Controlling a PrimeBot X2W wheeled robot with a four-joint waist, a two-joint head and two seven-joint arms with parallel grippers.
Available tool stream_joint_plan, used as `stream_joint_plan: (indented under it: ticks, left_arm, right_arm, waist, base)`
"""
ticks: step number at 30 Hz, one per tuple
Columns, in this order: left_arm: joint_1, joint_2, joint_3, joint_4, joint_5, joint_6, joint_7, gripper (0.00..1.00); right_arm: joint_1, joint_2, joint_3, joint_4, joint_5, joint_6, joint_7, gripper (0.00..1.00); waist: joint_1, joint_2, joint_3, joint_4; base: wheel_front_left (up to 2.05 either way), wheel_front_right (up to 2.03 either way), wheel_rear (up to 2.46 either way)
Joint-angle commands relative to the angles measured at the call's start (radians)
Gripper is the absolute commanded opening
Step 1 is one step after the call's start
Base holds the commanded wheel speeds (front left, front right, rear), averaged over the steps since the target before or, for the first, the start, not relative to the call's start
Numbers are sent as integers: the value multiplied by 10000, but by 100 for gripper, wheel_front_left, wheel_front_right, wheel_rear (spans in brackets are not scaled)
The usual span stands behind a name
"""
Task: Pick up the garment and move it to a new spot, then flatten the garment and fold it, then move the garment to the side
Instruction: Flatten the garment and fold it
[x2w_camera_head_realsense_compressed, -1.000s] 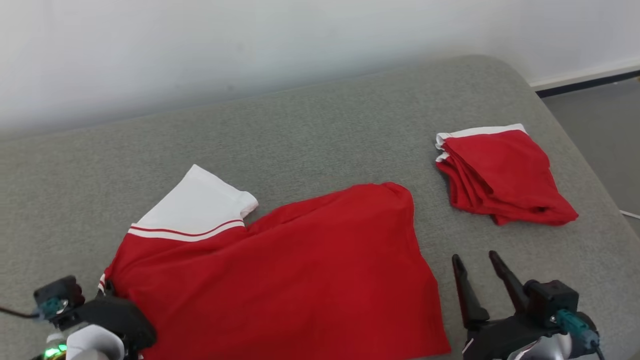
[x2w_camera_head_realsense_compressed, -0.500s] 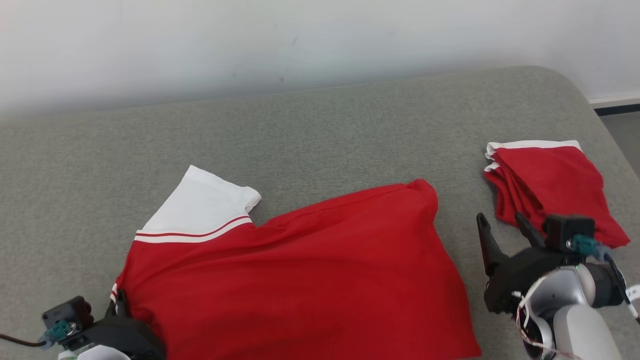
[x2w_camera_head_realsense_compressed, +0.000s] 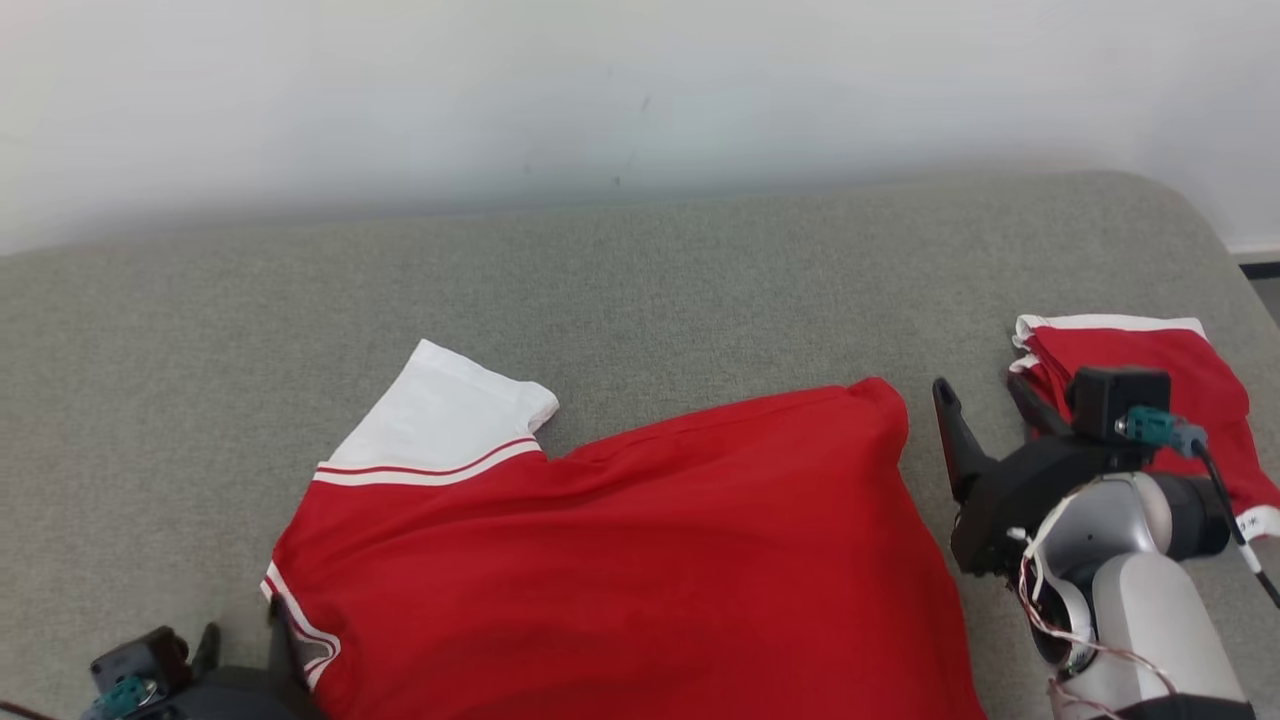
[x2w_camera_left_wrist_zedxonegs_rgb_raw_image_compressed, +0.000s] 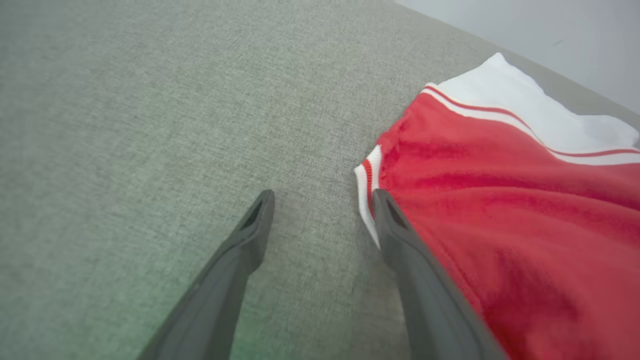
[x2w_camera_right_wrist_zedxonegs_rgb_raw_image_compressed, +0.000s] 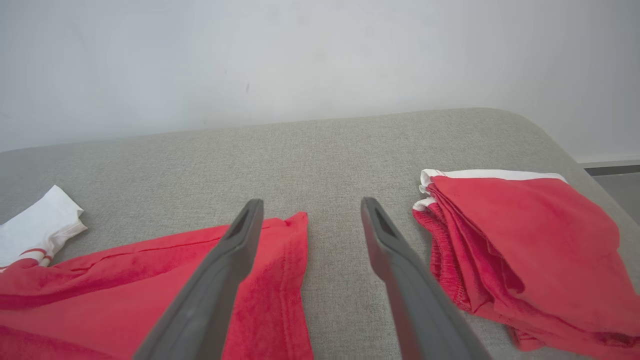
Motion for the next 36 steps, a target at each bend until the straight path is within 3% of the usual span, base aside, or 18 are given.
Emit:
stream_joint_plan:
  ticks: [1,7,13,24,36]
  left_arm:
    - [155,137,30,-73,26,-4,-46,100]
    - [-540,708,-386,-1105,492,-25,624,100]
    - [-2172,854,-1359,-1778,1250,248,2483,100]
    - [-4717,1099,-2235,-217,1837,95,4841,100]
    - [-5688,1288,-2470,718,1985,109,5421,100]
  right_arm:
    - [232,-5,0,-46,33,-25,-47,100]
    - [597,-5,-38,-576,6,-25,99,100]
    - [220,-95,195,-970,55,-25,404,100]
    - [-1020,-377,1300,-833,328,-25,674,100]
    - [-1492,-593,1821,-491,519,-25,511,100]
  waist:
    - [0,-1,-227,70]
    - [0,-1,-342,28]
    - [0,-1,171,-366]
    - [0,-1,1408,-1520]
    - [0,-1,1926,-1848]
  base:
    - [0,0,0]
    - [0,0,0]
    - [0,0,0]
    - [0,0,0]
    - [0,0,0]
